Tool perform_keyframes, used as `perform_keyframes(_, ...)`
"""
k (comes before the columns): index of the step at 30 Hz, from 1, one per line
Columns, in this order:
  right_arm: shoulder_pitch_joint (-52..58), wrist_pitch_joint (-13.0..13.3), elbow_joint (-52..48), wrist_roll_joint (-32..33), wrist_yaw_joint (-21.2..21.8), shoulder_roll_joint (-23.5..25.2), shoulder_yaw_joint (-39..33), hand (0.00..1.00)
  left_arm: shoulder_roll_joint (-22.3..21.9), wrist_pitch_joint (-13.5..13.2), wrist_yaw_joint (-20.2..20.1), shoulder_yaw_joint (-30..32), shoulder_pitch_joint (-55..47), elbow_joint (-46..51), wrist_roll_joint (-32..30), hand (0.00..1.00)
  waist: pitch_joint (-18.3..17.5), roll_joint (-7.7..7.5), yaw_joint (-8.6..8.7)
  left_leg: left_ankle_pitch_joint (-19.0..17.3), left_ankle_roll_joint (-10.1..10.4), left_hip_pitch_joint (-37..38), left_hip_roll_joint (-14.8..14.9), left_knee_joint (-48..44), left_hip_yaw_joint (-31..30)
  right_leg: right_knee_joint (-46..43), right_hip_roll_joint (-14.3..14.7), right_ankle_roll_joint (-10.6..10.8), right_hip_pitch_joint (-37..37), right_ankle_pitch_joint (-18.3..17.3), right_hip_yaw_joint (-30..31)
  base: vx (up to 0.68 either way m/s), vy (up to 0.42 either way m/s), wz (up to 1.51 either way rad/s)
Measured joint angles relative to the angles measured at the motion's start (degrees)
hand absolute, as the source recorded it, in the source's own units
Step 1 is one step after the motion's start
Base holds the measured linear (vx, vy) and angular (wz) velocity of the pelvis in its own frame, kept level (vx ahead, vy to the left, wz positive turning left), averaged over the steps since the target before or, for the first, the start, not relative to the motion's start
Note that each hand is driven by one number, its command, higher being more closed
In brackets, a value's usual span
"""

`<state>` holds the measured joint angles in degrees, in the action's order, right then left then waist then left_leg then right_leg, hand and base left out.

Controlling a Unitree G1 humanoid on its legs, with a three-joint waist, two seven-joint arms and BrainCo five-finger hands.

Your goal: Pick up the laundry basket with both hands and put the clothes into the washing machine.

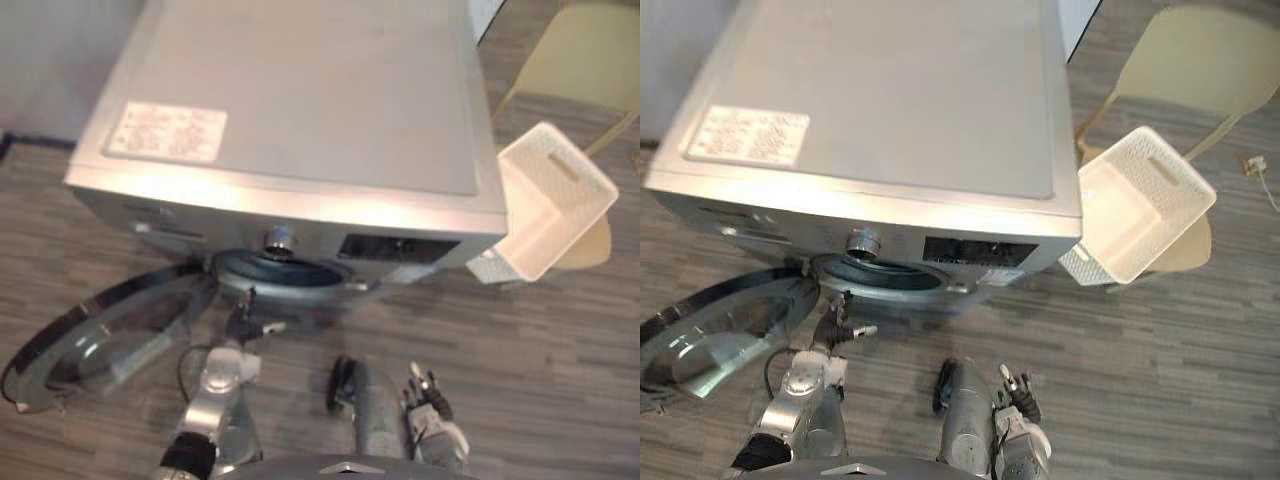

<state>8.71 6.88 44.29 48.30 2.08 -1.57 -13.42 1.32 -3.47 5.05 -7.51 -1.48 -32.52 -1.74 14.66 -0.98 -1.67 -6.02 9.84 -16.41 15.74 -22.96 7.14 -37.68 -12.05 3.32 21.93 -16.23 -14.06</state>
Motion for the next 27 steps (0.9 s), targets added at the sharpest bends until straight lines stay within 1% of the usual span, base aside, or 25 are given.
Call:
perform_keyframes(1,0.0,-0.47,2.39,-1.72,-0.12,-0.17,-0.87,0.0,-0.72,0.06,0.3,2.44,0.23,-5.46,-1.58,0.0,-1.07,0.6,0.43,2.42,-0.53,2.74,-1.0,5.1,0.02,2.92,-0.32,0.34,-2.73,0.94,-1.05,0.06,0.004,0.31)
perform_keyframes(2,0.07,-0.72,3.5,-2.09,-0.14,-0.28,-1.35,0.0,-0.94,0.1,0.47,3.93,0.26,-8.02,-2.13,0.0,-1.67,0.79,0.51,3.68,-1.08,4.1,-1.5,7.73,0.12,4.29,-0.49,0.46,-3.85,1.35,-1.61,0.05,0.007,0.44)
perform_keyframes(3,0.16,-1.11,5.27,-3.71,-0.26,-0.65,-1.5,0.0,-1.19,0.4,0.97,7.2,0.05,-12.34,-3.14,0.0,-3.15,1.3,0.69,6.15,-2.42,6.09,-2.42,12.31,0.07,6.64,-0.81,0.86,-5.57,2.02,-2.96,0.04,0.009,0.44)
perform_keyframes(4,0.15,-1.17,6.13,-4.31,-0.27,-0.75,-1.52,0.0,-1.3,0.72,1.43,8.92,0.06,-14.06,-3.59,0.0,-3.78,1.62,0.82,7.4,-3.16,6.82,-2.81,14.26,-0.02,7.74,-1.11,1.07,-6.47,2.33,-4.0,0.1,0.036,0.77)
perform_keyframes(6,0.08,-2.14,8.45,-6.03,-0.62,-1.24,-3.87,0.0,-1.53,1.14,2.61,14.46,0.01,-18.92,-4.1,0.0,-5.04,2.31,1.89,12.62,-4.88,7.51,-4.58,16.97,2.84,10.54,-3.65,1.98,-10.79,2.91,-8.98,0.08,0.063,1.15)
perform_keyframes(7,-0.43,-2.34,9.1,-6.47,-1.06,-1.24,-4.74,0.0,-1.58,1.15,2.59,15.37,-0.01,-19.99,-4.1,0.0,-5.22,2.32,2.09,14.25,-5.56,7.35,-4.96,17.17,3.95,11.47,-3.98,1.66,-12.05,3.54,-10.39,0.0,0.062,1.13)
perform_keyframes(8,-1.46,-2.7,9.96,-7.85,-1.41,-1.16,-5.91,0.0,-1.33,1.21,2.55,16.74,-0.72,-21.44,-4.09,0.0,-6.14,2.37,1.98,17.9,-5.91,7.71,-5.5,19.51,4.8,15.51,-4.13,0.21,-14.28,5.26,-12.31,0.0,0.131,0.67)
perform_keyframes(9,-3.02,-2.88,10.83,-8.37,-1.41,-0.97,-6.71,0.0,-0.89,1.25,2.51,19.33,-1.57,-22.76,-3.88,0.0,-7.07,1.86,1.42,16.24,-6.16,6.89,-5.07,16.43,5.75,19.41,-4.12,0.03,-16.02,8.31,-14.41,-0.01,0.107,0.43)
perform_keyframes(10,-3.66,-2.87,10.75,-8.37,-1.37,-1.07,-7.47,0.0,-1.59,1.23,2.3,22.05,-1.51,-22.66,-2.66,0.0,-7.01,1.83,1.19,10.83,-6.02,5.23,-4.0,7.62,6.06,19.92,-4.24,0.26,-16.88,9.4,-15.08,-0.01,0.118,-0.03)
perform_keyframes(11,-4.06,-2.83,10.8,-8.36,-1.37,-1.47,-8.13,0.0,-2.16,1.2,2.28,24.56,-1.94,-22.76,-1.93,0.0,-7.24,2.17,0.13,3.61,-8.39,4.24,-1.13,-8.47,5.8,19.42,-4.65,0.46,-18.38,9.91,-15.23,-0.08,0.09,-0.24)
perform_keyframes(12,-4.05,-2.88,11.01,-8.34,-1.36,-2.21,-8.21,0.0,-2.33,0.98,2.17,24.98,-2.42,-23.4,-1.25,0.0,-7.77,2.77,-0.09,2.11,-8.63,4.33,1.7,-19.69,4.99,18.75,-4.72,0.84,-19.47,10.13,-15.24,-0.12,0.245,-0.31)
perform_keyframes(13,-3.7,-2.88,11.27,-8.24,-1.34,-3.26,-7.97,0.0,-2.44,1.01,2.03,24.95,-2.72,-24.89,-0.51,0.0,-9.06,4.14,0.31,4.21,-9.47,4.78,4.08,-28.6,2.72,18.5,-4.73,1.77,-20.74,10.68,-15.21,-0.08,0.284,-0.17)
perform_keyframes(14,-3.84,-2.88,11.14,-8.2,-1.39,-3.74,-8.14,0.0,-2.61,1.18,2.01,24.99,-2.74,-25.83,-0.08,0.0,-9.78,4.74,0.77,7.3,-10.33,5.71,4.56,-28.55,1.51,18.57,-4.76,2.43,-21.16,11.06,-15.13,-0.01,0.293,0.24)
perform_keyframes(15,-3.87,-3.07,11.75,-8.14,-1.42,-3.63,-8.82,0.0,-2.47,1.23,1.96,24.85,-2.74,-27.07,0.89,0.0,-9.87,4.78,1.96,4.78,-10.38,7.04,1.48,-25.88,2.27,18.77,-5.78,2.68,-22.19,11.28,-15.35,-0.01,0.182,0.5)
perform_keyframes(16,-4.45,-3.79,14.74,-8.14,-1.41,-2.42,-8.56,0.0,-1.15,1.2,2.19,24.88,-2.35,-27.0,1.73,0.0,-10.05,2.39,2.49,3.77,-9.15,8.97,-1.54,-19.86,0.16,20.36,-4.89,2.23,-21.61,9.83,-14.93,-0.05,0.11,0.56)
perform_keyframes(17,-4.48,-4.02,15.75,-8.12,-1.41,-1.43,-8.27,0.0,-0.06,1.27,2.26,24.8,-2.39,-26.9,2.1,0.0,-10.57,-0.53,2.52,1.31,-7.65,10.7,-2.91,-18.43,-1.3,22.82,-4.76,0.06,-21.69,11.41,-15.12,-0.11,0.041,0.45)
perform_keyframes(18,-4.66,-3.95,15.93,-8.17,-1.5,-0.48,-8.19,0.0,0.53,1.49,2.25,24.06,-2.19,-27.24,2.66,0.0,-10.64,1.18,2.24,-1.77,-5.63,11.92,-0.65,-19.48,-3.09,23.91,-4.27,1.46,-21.92,14.61,-16.82,-0.08,0.101,0.52)
perform_keyframes(19,-5.12,-3.28,15.7,-8.15,-1.66,-1.46,-8.27,0.0,-0.15,1.6,2.16,21.36,-2.41,-27.24,2.73,0.0,-10.2,2.47,3.17,-3.78,-2.46,14.81,0.97,-12.88,-5.16,21.91,-3.89,1.34,-20.78,14.82,-18.35,-0.09,0.263,0.62)
perform_keyframes(20,-5.89,-3.33,15.86,-8.15,-1.81,-2.39,-8.48,0.0,-0.79,1.67,2.16,19.27,-2.12,-27.18,2.73,0.0,-10.39,3.72,3.53,-7.41,-0.13,16.79,-0.39,-7.85,-5.12,20.22,-4.89,1.87,-19.48,15.04,-18.66,-0.08,0.323,0.78)
perform_keyframes(21,-6.46,-3.28,15.96,-8.14,-1.98,-2.47,-8.78,0.0,-0.73,1.69,2.18,17.16,-1.54,-27.08,2.73,0.0,-10.04,2.96,4.11,-9.41,0.07,17.37,-1.57,-4.3,-4.71,19.52,-6.58,2.14,-18.93,15.2,-19.4,-0.1,0.287,0.69)
perform_keyframes(22,-6.66,-3.08,16.04,-8.15,-2.15,-2.26,-8.75,0.0,-0.36,1.69,2.18,15.45,-1.22,-26.71,2.71,0.0,-9.86,2.36,4.31,-10.27,-0.59,17.94,-2.45,-2.49,-4.34,18.97,-7.89,2.68,-18.65,15.71,-19.79,-0.17,0.354,0.91)
perform_keyframes(23,-6.64,-2.98,16.95,-8.07,-2.27,-2.14,-8.74,0.0,0.99,1.65,2.16,10.65,-0.35,-26.18,2.61,0.0,-9.08,1.26,4.5,-11.5,-0.6,18.59,-4.38,0.73,-4.15,18.3,-10.69,2.83,-18.95,16.71,-21.28,-0.18,0.353,0.73)
perform_keyframes(24,-6.72,-3.0,17.38,-8.07,-2.31,-2.06,-8.75,0.0,1.6,1.66,2.17,8.54,-0.28,-25.68,2.6,0.0,-9.1,0.53,4.59,-11.56,-0.69,18.67,-5.38,1.7,-4.52,18.37,-11.73,3.1,-19.09,17.41,-21.63,-0.22,0.373,0.78)
perform_keyframes(25,-6.58,-3.11,17.4,-7.86,-2.33,-1.69,-8.75,0.0,2.9,1.58,2.15,4.71,-0.2,-24.0,1.91,0.0,-9.21,-0.76,4.42,-11.24,-1.22,18.61,-7.42,3.06,-5.96,18.9,-13.69,3.29,-19.69,19.4,-22.7,-0.2,0.221,0.6)
perform_keyframes(27,-5.37,-2.69,17.34,-7.44,-2.32,-1.1,-9.33,0.0,4.18,0.76,1.86,0.1,0.28,-22.05,-1.75,0.0,-9.89,-1.98,4.58,-9.81,-3.58,17.13,-11.33,4.54,-8.22,20.79,-16.72,3.29,-20.28,23.28,-24.0,-0.24,0.195,0.56)
